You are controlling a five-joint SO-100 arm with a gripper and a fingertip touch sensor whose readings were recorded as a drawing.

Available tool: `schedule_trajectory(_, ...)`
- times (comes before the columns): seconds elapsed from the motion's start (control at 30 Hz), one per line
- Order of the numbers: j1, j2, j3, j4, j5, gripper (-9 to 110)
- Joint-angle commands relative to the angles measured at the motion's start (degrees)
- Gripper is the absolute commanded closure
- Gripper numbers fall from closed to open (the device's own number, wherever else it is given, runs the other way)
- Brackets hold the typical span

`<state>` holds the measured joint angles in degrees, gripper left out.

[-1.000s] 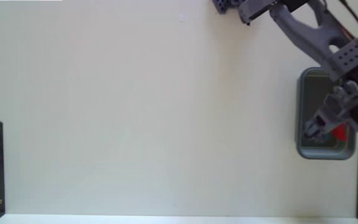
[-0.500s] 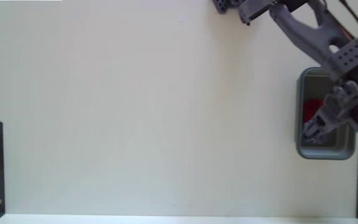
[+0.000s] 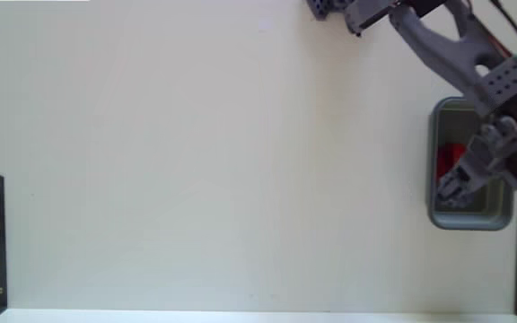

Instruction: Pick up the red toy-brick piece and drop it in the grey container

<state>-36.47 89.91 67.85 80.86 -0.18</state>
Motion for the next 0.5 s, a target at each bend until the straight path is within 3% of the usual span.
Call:
schedule_trajectory(0.0,-0.80,3.35,-1.79,0.84,0.18,-9)
schedule_trajectory(0.47,2.63,7.85,2.68,0.87,0.18,-9)
